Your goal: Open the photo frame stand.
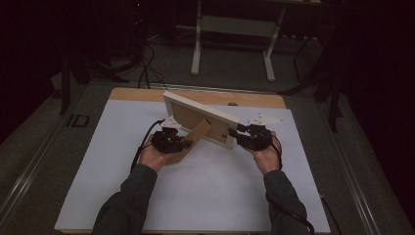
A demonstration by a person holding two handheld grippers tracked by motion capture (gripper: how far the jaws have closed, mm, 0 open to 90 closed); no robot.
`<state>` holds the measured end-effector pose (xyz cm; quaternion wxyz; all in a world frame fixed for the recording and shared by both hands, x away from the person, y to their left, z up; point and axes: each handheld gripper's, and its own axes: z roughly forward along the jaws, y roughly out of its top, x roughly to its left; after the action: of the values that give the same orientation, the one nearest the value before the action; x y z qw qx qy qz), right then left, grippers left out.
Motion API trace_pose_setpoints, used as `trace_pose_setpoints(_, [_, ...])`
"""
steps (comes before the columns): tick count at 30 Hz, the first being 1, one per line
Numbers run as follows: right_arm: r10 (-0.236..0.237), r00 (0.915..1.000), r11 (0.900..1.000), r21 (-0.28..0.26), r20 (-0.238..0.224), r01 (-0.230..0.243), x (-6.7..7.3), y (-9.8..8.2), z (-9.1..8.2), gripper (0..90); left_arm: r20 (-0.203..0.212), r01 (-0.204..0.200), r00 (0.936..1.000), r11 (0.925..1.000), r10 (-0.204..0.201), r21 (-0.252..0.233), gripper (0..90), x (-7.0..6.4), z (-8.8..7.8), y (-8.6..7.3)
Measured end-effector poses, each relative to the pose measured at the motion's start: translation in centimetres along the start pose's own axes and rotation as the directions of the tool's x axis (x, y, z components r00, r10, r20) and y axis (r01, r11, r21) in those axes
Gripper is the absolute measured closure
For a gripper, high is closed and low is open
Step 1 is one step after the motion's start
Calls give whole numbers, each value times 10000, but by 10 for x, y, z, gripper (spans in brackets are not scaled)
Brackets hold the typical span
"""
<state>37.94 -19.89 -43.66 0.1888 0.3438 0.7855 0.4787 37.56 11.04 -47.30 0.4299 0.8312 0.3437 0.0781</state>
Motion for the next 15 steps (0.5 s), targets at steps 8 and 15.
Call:
trace_pose_setpoints(8, [-157,9998,9999,-24,-74,157,7,-3,-3,623,26,139,9999,9999,-139,-14,769,2,1,-4])
trace_pose_setpoints(15, [-230,9995,9996,-137,-226,227,12,-6,-5,620,11,198,9998,9998,-198,11,761,5,1,-8])
